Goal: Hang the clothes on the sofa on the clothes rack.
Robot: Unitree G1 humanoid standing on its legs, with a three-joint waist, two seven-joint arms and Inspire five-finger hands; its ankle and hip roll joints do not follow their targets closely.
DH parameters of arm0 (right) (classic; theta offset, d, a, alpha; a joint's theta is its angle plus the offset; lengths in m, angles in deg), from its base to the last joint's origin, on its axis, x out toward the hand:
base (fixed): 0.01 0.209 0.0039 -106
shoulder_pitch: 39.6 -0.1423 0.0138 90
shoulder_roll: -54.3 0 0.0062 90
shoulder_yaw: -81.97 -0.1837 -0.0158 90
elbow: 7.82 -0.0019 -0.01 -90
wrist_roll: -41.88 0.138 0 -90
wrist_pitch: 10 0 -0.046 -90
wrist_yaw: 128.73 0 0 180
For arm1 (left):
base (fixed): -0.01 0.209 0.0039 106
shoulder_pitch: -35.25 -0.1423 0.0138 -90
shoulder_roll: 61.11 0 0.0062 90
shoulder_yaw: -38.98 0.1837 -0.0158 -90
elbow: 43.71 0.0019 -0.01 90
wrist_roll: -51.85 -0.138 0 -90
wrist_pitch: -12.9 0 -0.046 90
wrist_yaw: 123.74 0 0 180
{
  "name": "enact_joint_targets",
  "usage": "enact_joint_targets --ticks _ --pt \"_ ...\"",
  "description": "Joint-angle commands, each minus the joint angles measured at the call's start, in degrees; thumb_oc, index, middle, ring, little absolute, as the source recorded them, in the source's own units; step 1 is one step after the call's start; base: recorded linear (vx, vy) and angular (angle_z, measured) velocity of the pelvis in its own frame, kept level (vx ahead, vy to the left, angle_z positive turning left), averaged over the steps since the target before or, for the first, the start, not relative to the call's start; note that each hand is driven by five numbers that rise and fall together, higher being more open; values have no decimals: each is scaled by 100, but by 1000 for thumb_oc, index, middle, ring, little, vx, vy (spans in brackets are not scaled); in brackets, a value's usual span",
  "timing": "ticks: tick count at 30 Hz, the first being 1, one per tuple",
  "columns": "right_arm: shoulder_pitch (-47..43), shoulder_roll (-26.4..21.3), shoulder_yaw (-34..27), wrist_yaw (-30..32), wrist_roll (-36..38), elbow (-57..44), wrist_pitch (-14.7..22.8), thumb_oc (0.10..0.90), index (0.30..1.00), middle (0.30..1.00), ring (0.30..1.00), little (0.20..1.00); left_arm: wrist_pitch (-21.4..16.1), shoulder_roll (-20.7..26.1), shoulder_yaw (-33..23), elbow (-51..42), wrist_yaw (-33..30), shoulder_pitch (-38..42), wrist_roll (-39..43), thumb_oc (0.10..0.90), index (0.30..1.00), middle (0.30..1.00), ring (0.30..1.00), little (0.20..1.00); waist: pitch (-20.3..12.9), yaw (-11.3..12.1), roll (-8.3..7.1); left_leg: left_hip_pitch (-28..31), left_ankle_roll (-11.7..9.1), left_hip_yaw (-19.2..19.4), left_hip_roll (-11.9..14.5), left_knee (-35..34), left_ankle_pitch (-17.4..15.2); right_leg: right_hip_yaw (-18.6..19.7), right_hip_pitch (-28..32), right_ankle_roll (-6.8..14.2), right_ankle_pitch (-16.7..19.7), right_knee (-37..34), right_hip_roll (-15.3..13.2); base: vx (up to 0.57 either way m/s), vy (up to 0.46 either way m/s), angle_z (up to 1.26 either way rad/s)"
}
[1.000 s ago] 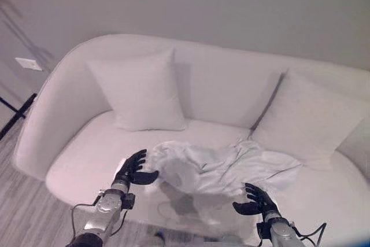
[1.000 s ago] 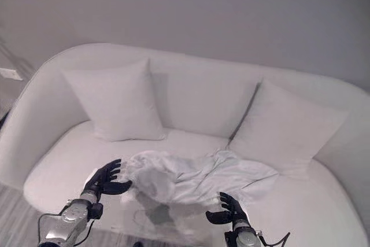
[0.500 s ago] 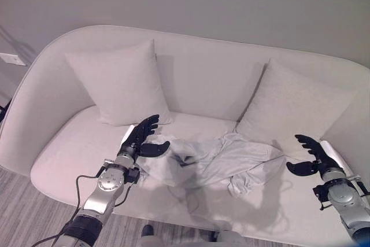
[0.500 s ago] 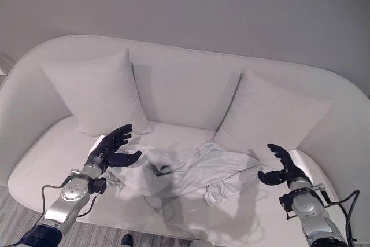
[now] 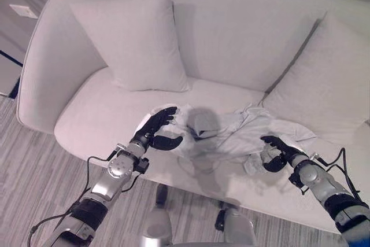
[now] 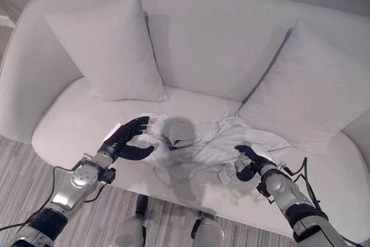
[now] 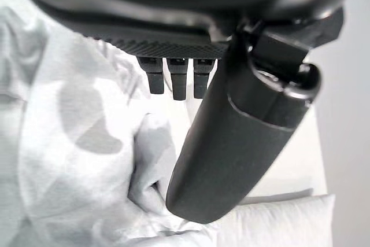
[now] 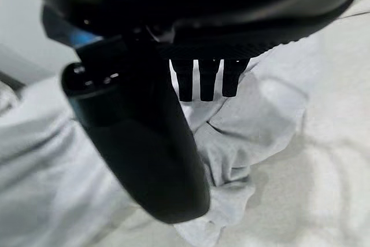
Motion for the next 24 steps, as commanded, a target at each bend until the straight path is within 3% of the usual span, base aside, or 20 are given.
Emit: enact_joint_targets --ticks 1,10,17,24 --pt "-763 -510 201 572 -409 -58 38 800 900 900 900 900 -726 83 -137 -651 -142 565 148 800 900 900 900 900 -91 85 -162 -278 161 -5 -184 -21 -77 73 330 540 -365 38 -538 0 23 18" --pt "-508 -926 540 759 -2025 -742 -81 800 900 900 900 900 -741 -37 -269 -754 -181 304 108 800 900 900 900 900 -22 92 -164 -341 183 -127 -235 -21 -88 -23 368 552 -406 38 -576 30 7 8" --pt "-67 -408 997 501 -2787 -849 -96 800 900 900 900 900 -757 -32 -314 -747 -252 230 -56 800 900 900 900 900 25 113 -221 -245 178 -187 -226 -21 -133 -91 496 554 -470 38 -565 20 0 5" --pt "495 85 941 539 -3064 -663 -187 800 900 900 900 900 -762 -50 -445 -804 -357 111 -136 800 900 900 900 900 48 63 -265 -201 187 -205 -238 -21 -157 -134 561 562 -481 38 -586 9 7 6"
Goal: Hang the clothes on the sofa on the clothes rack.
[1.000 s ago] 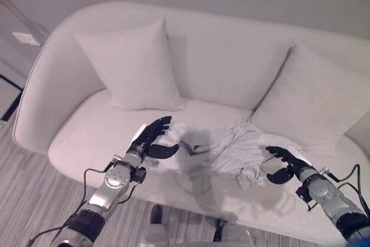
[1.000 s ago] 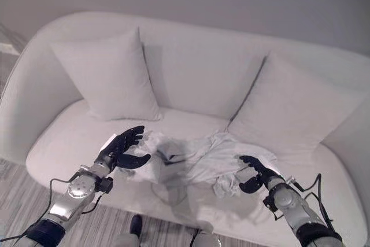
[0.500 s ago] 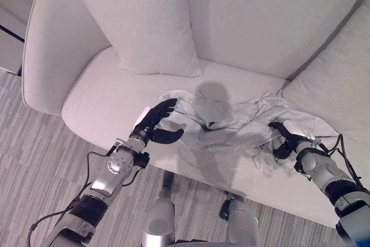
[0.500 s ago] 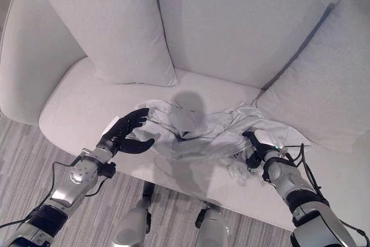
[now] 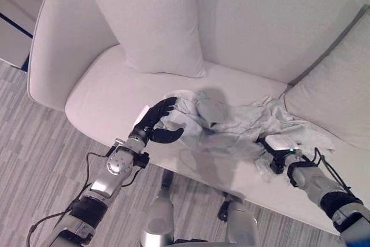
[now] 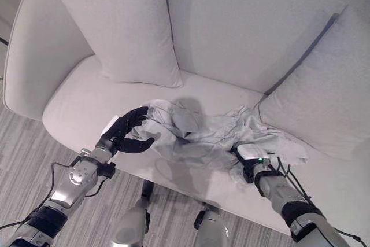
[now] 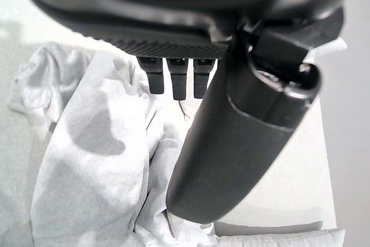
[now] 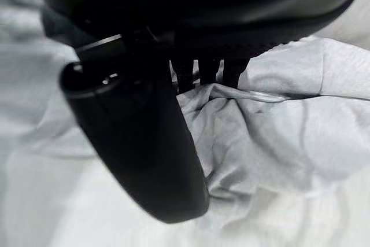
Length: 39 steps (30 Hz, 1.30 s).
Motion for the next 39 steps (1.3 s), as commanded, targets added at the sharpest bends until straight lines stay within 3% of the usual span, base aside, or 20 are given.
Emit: enact_joint_targets --ticks 1,4,5,6,9,15,22,23,25,26,30,33,39 --pt "167 140 275 93 -217 242 -68 800 900 900 900 900 -628 -43 -297 -667 -192 177 -122 800 900 900 900 900 -243 -7 -237 -97 187 77 -148 -21 -238 143 464 554 -487 38 -473 -5 7 3" --pt "257 274 305 157 -483 397 -180 800 900 900 900 900 -625 -40 -334 -682 -257 162 -182 800 900 900 900 900 -199 -17 -241 -87 190 68 -147 -21 -252 160 466 548 -489 38 -479 0 0 0" --pt "276 351 308 188 -598 492 -238 659 688 688 688 688 -628 -40 -347 -691 -278 153 -188 800 900 900 900 900 -175 -23 -241 -83 193 70 -146 -21 -254 163 467 548 -486 38 -479 -32 5 0" --pt "281 421 299 219 -673 570 -319 400 300 300 300 300 -622 -41 -368 -692 -314 158 -210 800 900 900 900 900 -151 -29 -241 -83 193 74 -145 -21 -250 172 462 546 -484 38 -476 0 0 0" --pt "395 587 119 382 -703 742 -439 400 300 300 300 300 -627 -65 -445 -696 -413 142 -244 800 900 900 900 900 -98 -56 -237 -91 193 85 -139 -21 -232 191 441 553 -479 38 -469 -38 13 0" --pt "645 300 -661 713 -171 86 -528 400 300 300 300 300 -598 -14 -638 -695 -481 -38 -200 800 900 900 900 900 -187 -131 -309 -18 197 151 -135 -21 -265 228 464 575 -475 38 -487 0 0 0" --pt "822 -583 -2289 1226 420 -1823 -684 400 300 300 300 300 -516 100 -957 -658 -419 -340 -154 800 900 900 900 900 -477 -213 -449 247 227 314 -131 -21 -404 251 677 609 -486 38 -533 19 22 -6" --pt "863 -889 -2740 1348 443 -2449 -643 400 300 300 300 300 -495 138 -1032 -620 -352 -459 -187 800 900 900 900 900 -606 -235 -491 341 232 362 -124 -21 -470 267 757 610 -510 38 -522 31 35 -13" --pt "860 -1019 -2942 1395 491 -2738 -589 400 300 300 300 300 -500 154 -1038 -607 -300 -516 -218 800 900 900 900 900 -691 -253 -533 359 249 380 -142 -21 -468 269 781 605 -485 38 -539 41 35 -13" --pt "752 -1324 -3190 1410 549 -3260 -473 400 300 300 300 300 -473 176 -1013 -602 -200 -656 -201 800 900 900 900 900 -831 -234 -590 453 266 422 -141 -21 -509 265 860 605 -489 38 -535 57 31 -9" --pt "305 -1703 -3274 1321 898 -3842 -252 400 300 300 300 300 -437 175 -924 -583 6 -837 -83 800 900 900 900 900 -1031 -176 -674 628 290 488 -132 -21 -575 300 993 603 -502 38 -508 48 29 -8" --pt "-394 -1874 -2886 1051 1633 -4016 48 400 300 300 300 300 -383 90 -627 -534 208 -824 56 800 900 900 900 900 -1259 -117 -819 776 307 542 -125 -21 -611 319 1115 580 -513 38 -473 40 28 -16" --pt "-1030 -2198 -2393 558 2307 -4135 251 400 300 300 300 300 -388 -37 -181 -568 276 -463 -201 800 900 900 900 900 -1491 -113 -1054 919 280 560 -74 -21 -672 322 1261 571 -558 38 -411 16 2 -4"
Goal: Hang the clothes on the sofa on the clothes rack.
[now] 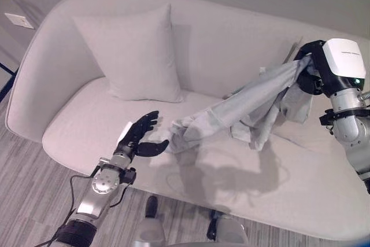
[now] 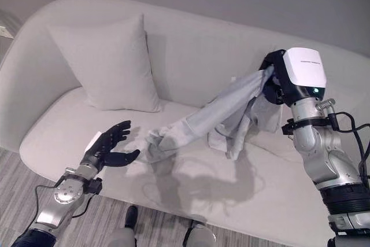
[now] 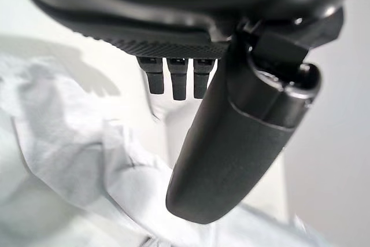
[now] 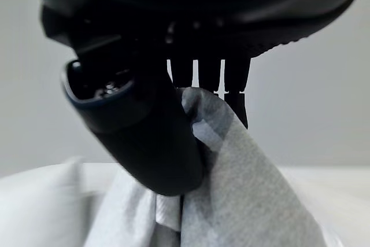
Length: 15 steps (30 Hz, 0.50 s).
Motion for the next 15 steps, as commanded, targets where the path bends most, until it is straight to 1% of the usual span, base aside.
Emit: enact_joint_targets --ticks 1,4,5,6,8,9,10,11,12,14,15 --pt "-789 -464 139 59 516 -172 162 400 300 300 300 300 -446 86 289 -308 -28 497 -206 800 900 900 900 900 -634 85 -320 -1 203 154 -59 12 -511 -48 613 566 -547 38 -420 0 0 0" --pt "-1225 -583 369 35 708 -21 137 400 300 300 300 300 -474 7 526 -251 -136 818 -513 800 900 900 900 900 -704 77 -402 56 193 167 -39 12 -532 -30 658 568 -553 38 -389 -4 -9 -1" --pt "-1566 -632 561 59 809 89 122 400 300 300 300 300 -464 -12 725 -122 -179 1005 -768 800 900 900 900 900 -757 74 -446 87 184 191 -16 12 -543 -17 679 568 -562 38 -374 -10 -21 -3" --pt "-1615 -636 603 63 815 112 125 400 300 300 300 300 -470 -27 720 -106 -187 1016 -776 800 900 900 900 900 -750 71 -437 90 184 196 -16 12 -544 -12 678 567 -562 38 -374 -13 -14 -11" --pt "-2024 -743 774 51 922 237 107 400 300 300 300 300 -437 -40 871 57 -253 1201 -1172 800 900 900 900 900 -803 63 -471 117 184 213 -2 12 -554 18 683 562 -570 38 -353 -8 -9 -12" --pt "-2272 -788 938 64 933 290 83 400 300 300 300 300 -405 -86 918 153 -292 1258 -1328 800 900 900 900 900 -815 55 -467 131 180 231 2 12 -554 29 683 558 -573 38 -345 -19 -20 -8" --pt "-2650 -852 1132 52 952 345 32 400 300 300 300 300 -357 -206 1070 340 -283 1357 -1449 800 900 900 900 900 -853 43 -497 144 174 242 23 12 -561 42 692 550 -584 38 -330 -18 -19 -10" --pt "-2700 -855 1177 55 957 363 31 400 300 300 300 300 -363 -223 1064 356 -287 1368 -1452 800 900 900 900 900 -849 37 -484 144 173 244 24 12 -562 44 691 550 -584 38 -330 -18 -26 -11" --pt "-3162 -919 1415 104 975 476 -9 400 300 300 300 300 -345 -306 1256 497 -285 1487 -1491 800 900 900 900 900 -892 28 -510 164 165 248 38 12 -558 54 708 544 -590 38 -319 -7 -11 -8" --pt "-3263 -922 1507 111 985 514 -6 400 300 300 300 300 -354 -334 1239 518 -291 1502 -1493 800 900 900 900 900 -882 15 -485 167 164 250 39 12 -559 56 709 544 -590 38 -318 -6 -10 -6" --pt "-3754 -943 1743 201 1038 613 -49 400 300 300 300 300 -334 -448 1392 660 -291 1597 -1426 800 900 900 900 900 -916 4 -489 181 159 249 42 12 -560 62 717 537 -595 38 -307 -10 -18 -8"
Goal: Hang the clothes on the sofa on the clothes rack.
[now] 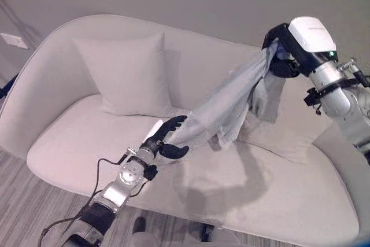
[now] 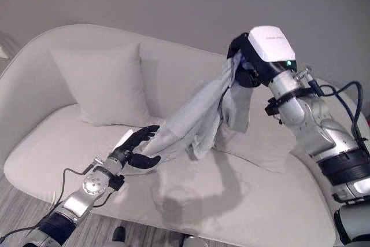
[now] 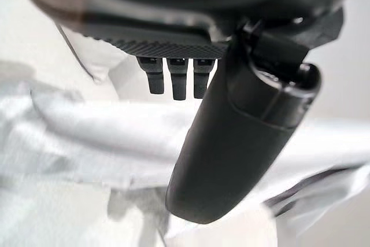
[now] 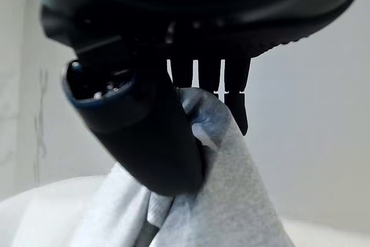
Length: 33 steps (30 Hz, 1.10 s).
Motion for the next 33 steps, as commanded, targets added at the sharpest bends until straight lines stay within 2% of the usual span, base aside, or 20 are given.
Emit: enact_joint_targets --ticks 1,7,9,11,15,18,20,21,23,24,27,30,33 --pt "-1797 -488 126 636 447 244 -105 400 300 300 300 300 -424 -124 378 12 -101 742 -5 800 900 900 900 900 -481 197 -219 -6 158 82 23 11 -544 -119 677 531 -606 38 -347 -12 -25 -6" --pt "-3208 -496 886 791 952 654 -77 400 300 300 300 300 -440 -194 542 104 -213 1024 170 800 900 900 900 900 -585 154 -199 21 129 78 56 11 -532 -118 712 515 -621 38 -325 0 0 0" --pt "-3390 -489 1036 772 980 692 -64 400 300 300 300 300 -439 -203 557 141 -231 1063 173 800 900 900 900 900 -597 143 -194 29 126 81 58 11 -532 -112 716 514 -619 38 -323 0 0 0" --pt "-3915 -390 1456 703 1170 847 -2 400 300 300 300 300 -460 -242 632 355 -331 1225 90 800 900 900 900 900 -644 89 -189 64 116 102 63 11 -539 -79 725 510 -618 38 -317 0 0 0" --pt "-4410 -326 1864 662 1347 980 84 400 300 300 300 300 -492 -260 631 670 -558 1425 -198 800 900 900 900 900 -687 23 -169 104 96 138 73 11 -544 -55 736 511 -617 38 -305 0 0 0" --pt "-4787 -400 2264 593 1424 1107 95 400 300 300 300 300 -473 -196 364 838 -907 1478 -356 800 900 900 900 900 -709 -10 -177 138 82 170 87 11 -550 -32 736 509 -609 38 -291 5 -2 -2" --pt "-5227 -494 2704 511 1506 1335 80 400 300 300 300 300 -500 34 -69 396 -1164 1365 -464 800 900 900 900 900 -721 3 -200 154 69 204 104 11 -550 -14 722 504 -612 38 -268 15 -9 -12" --pt "-5276 -477 2751 510 1517 1354 86 400 300 300 300 300 -482 34 -94 360 -1156 1345 -464 800 900 900 900 900 -719 -4 -185 156 69 207 105 11 -550 -10 720 503 -612 38 -268 3 -1 -15" --pt "-5477 -562 2929 464 1522 1445 32 400 300 300 300 300 -481 128 -563 -120 -1276 1097 -393 800 900 900 900 900 -717 24 -191 153 66 201 113 11 -550 -1 717 494 -617 38 -252 4 -4 -10" --pt "-5502 -707 2933 431 1515 1457 -29 400 300 300 300 300 -468 139 -998 -450 -1412 883 -411 800 900 900 900 900 -711 57 -187 163 64 183 126 11 -559 -7 726 482 -633 38 -233 14 -16 -4" --pt "-5373 -915 2777 367 1427 1289 -108 400 300 300 300 300 -373 187 -1487 -659 -1615 579 -677 800 900 900 900 900 -729 84 -179 171 63 159 146 11 -573 -8 752 462 -671 38 -205 0 0 0" --pt "-5237 -1050 2611 353 1338 1108 -130 400 300 300 300 300 -298 229 -1709 -668 -1827 463 -904 800 900 900 900 900 -744 91 -182 180 60 153 152 11 -578 -15 767 455 -692 38 -192 0 0 0" --pt "-5131 -1115 2462 366 1448 954 -97 400 300 300 300 300 -240 188 -1707 -514 -1877 484 -906 800 900 900 900 900 -755 77 -174 195 60 156 153 11 -584 -19 778 450 -702 38 -181 0 0 0"
